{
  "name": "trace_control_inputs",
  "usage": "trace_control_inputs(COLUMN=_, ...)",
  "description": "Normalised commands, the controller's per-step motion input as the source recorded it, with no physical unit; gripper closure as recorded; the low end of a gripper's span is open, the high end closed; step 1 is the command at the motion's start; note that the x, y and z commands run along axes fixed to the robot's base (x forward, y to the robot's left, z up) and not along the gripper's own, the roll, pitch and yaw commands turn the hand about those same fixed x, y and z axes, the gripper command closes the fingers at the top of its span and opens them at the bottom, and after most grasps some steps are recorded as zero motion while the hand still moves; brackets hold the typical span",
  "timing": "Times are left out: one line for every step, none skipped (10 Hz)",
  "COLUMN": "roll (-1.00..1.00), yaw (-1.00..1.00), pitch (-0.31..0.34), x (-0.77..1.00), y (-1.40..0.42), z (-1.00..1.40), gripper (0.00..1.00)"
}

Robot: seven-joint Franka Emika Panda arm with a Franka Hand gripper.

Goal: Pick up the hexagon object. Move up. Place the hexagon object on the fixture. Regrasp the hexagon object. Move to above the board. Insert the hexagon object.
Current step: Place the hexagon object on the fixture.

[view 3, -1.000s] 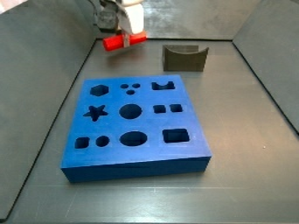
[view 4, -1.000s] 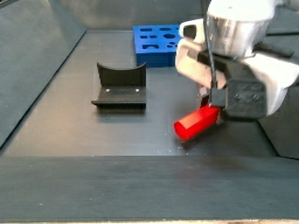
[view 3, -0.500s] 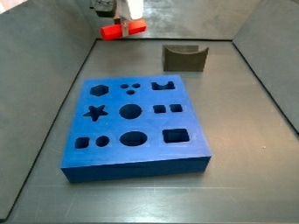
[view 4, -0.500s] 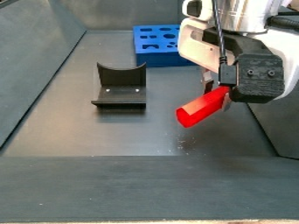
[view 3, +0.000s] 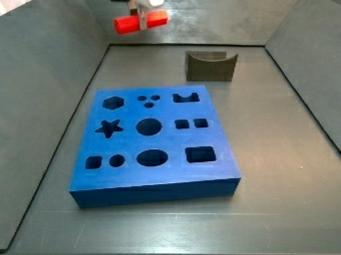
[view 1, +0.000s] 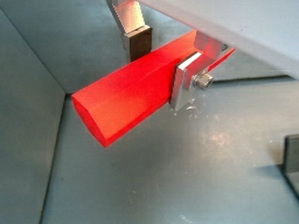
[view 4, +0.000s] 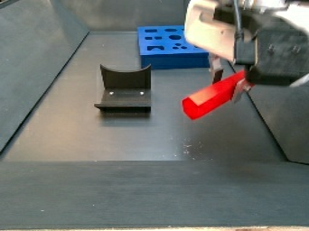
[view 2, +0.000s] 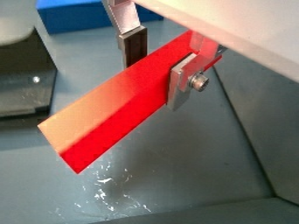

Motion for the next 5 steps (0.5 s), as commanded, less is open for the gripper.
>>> trace_control_inputs(roll=0.07, yaw=-0.02, pitch=0.064, x=-0.03, y=0.0, z=1.0, gripper=1.0)
trace_control_inputs(roll=0.08, yaw=-0.01, pitch=0.068, x=-0.04, y=0.0, z=1.0, gripper=1.0)
trace_control_inputs(roll=0.09, yaw=0.0, pitch=0.071, x=-0.04, y=0.0, z=1.0, gripper=1.0)
trace_control_inputs(roll=0.1, yaw=0.02, pitch=0.079, x=-0.03, y=0.0, z=0.85, gripper=1.0)
trace_control_inputs(roll=0.1, yaw=0.02, pitch=0.083, x=-0.02, y=0.0, z=0.73, gripper=1.0)
